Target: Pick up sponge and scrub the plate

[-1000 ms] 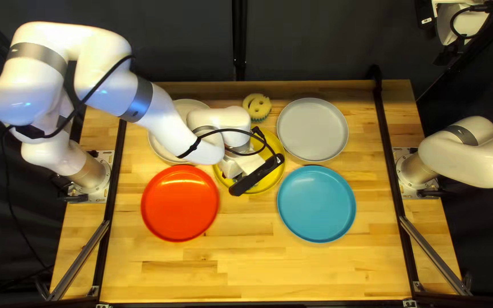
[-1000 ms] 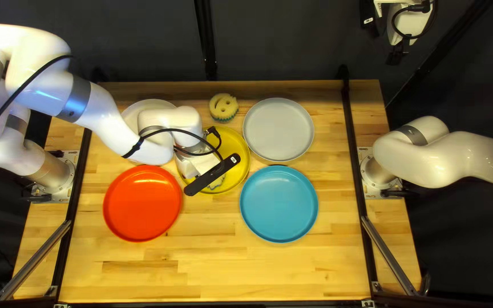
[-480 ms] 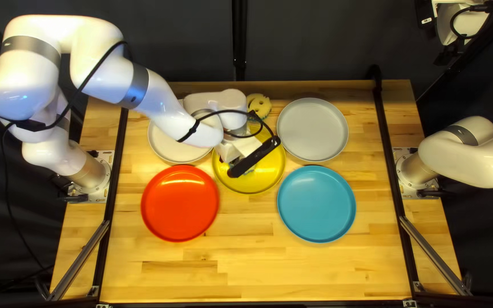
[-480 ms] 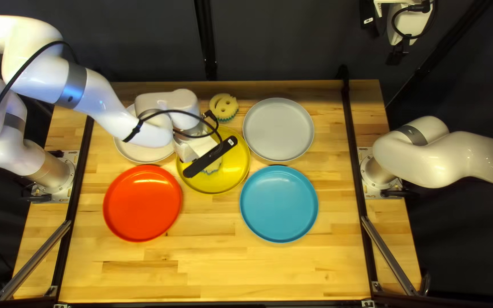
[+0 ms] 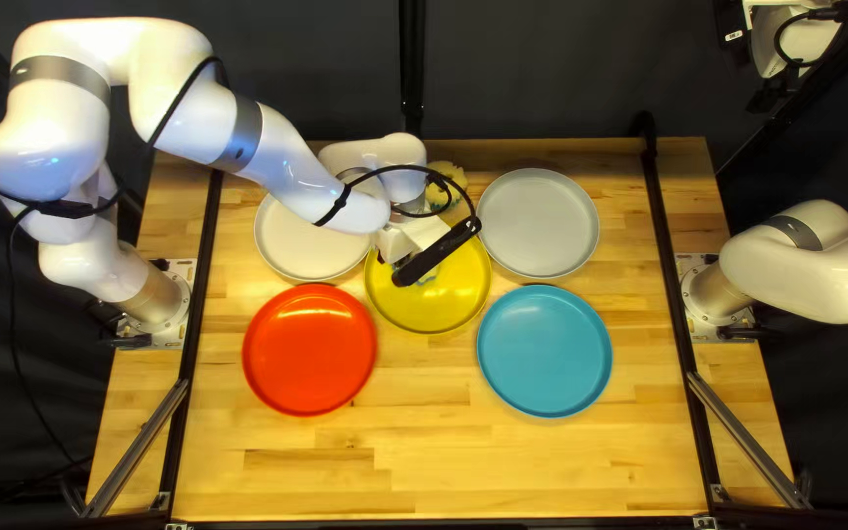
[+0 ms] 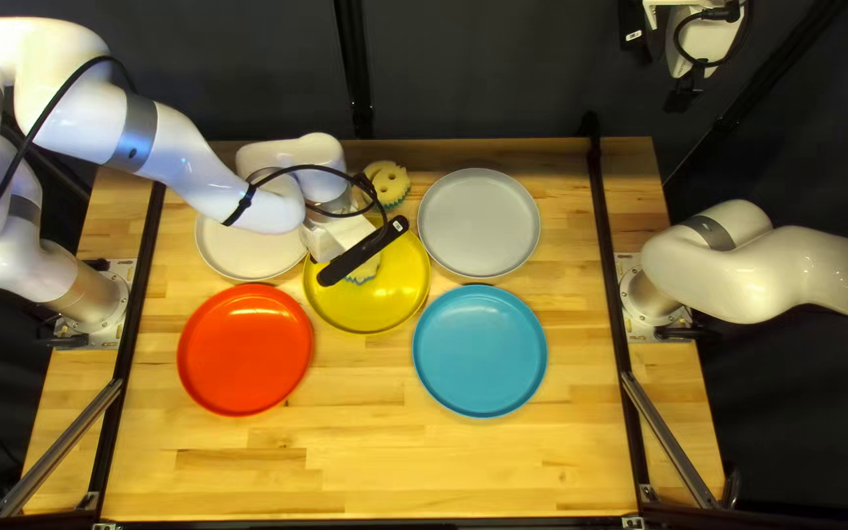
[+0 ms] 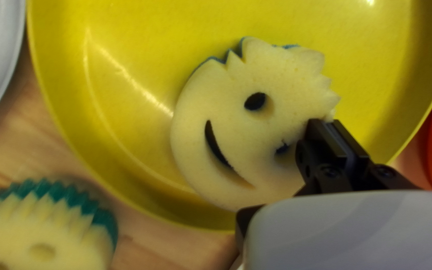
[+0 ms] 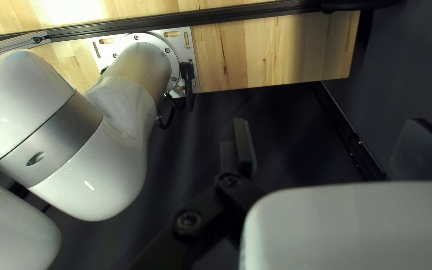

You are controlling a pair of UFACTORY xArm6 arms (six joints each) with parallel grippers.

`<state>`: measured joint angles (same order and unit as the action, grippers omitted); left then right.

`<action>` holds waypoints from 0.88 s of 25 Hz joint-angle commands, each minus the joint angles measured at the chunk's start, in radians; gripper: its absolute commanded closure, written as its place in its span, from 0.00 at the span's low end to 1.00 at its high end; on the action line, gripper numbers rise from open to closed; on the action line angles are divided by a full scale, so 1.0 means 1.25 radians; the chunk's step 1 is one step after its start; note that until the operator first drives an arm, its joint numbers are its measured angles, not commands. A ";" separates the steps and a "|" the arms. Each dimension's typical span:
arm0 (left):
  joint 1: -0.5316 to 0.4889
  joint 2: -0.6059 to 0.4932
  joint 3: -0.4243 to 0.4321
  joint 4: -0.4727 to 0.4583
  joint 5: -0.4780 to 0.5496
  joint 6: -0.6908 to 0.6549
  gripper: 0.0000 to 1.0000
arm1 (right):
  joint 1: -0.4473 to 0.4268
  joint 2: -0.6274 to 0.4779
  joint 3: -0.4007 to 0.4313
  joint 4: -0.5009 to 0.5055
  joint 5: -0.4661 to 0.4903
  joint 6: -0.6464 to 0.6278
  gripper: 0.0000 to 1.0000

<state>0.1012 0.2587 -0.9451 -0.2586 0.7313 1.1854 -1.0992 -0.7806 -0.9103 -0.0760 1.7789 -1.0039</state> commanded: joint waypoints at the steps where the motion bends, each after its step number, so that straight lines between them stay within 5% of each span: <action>1: -0.048 -0.036 0.041 -0.003 -0.031 -0.046 1.00 | 0.000 0.000 0.000 0.000 0.000 0.000 0.00; 11: -0.194 -0.229 0.133 0.151 -0.027 -0.327 1.00 | 0.000 0.000 0.000 0.000 0.000 0.000 0.00; 22: -0.352 -0.111 0.050 0.313 -0.177 -0.543 1.00 | 0.000 0.000 0.000 0.000 0.000 0.000 0.00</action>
<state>-0.3158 0.0886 -0.8630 0.0973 0.5519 0.5422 -1.0992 -0.7807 -0.9103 -0.0760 1.7789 -1.0039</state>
